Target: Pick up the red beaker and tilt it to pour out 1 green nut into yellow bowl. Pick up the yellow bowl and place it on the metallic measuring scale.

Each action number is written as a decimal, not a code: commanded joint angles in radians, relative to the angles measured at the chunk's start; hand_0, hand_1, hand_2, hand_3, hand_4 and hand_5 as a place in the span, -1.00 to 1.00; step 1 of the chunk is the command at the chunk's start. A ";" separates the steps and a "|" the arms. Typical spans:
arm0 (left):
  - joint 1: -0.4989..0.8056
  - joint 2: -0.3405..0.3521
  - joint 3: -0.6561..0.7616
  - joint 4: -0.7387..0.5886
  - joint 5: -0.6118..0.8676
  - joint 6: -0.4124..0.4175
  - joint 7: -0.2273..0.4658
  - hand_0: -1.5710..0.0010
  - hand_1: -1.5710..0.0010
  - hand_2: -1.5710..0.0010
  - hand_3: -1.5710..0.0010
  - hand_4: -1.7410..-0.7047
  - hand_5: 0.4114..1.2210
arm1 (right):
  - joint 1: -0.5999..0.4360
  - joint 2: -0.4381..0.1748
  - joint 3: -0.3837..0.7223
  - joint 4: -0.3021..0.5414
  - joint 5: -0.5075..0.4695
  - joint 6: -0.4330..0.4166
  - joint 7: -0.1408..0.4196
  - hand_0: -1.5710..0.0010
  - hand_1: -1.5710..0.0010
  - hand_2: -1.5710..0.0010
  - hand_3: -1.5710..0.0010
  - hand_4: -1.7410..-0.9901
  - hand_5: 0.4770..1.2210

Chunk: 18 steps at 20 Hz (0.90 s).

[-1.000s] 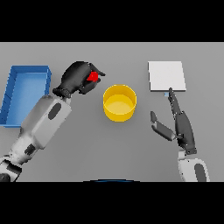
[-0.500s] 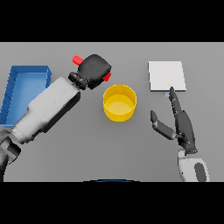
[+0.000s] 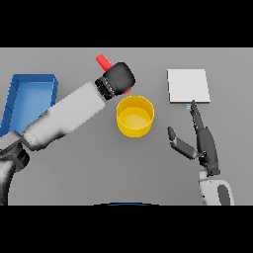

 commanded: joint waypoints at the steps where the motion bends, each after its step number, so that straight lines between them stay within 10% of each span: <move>1: -0.019 -0.002 -0.026 0.008 -0.018 -0.002 -0.006 -1.00 -1.00 -1.00 -1.00 -0.98 1.00 | -0.012 -0.001 0.000 -0.003 0.015 -0.012 0.012 1.00 1.00 1.00 1.00 0.47 -0.54; 18: -0.205 -0.088 -0.376 0.112 -0.194 0.052 -0.075 -1.00 -1.00 -1.00 -1.00 -0.96 1.00 | -0.002 -0.007 -0.008 -0.015 0.018 -0.023 0.010 1.00 1.00 1.00 1.00 0.57 -0.58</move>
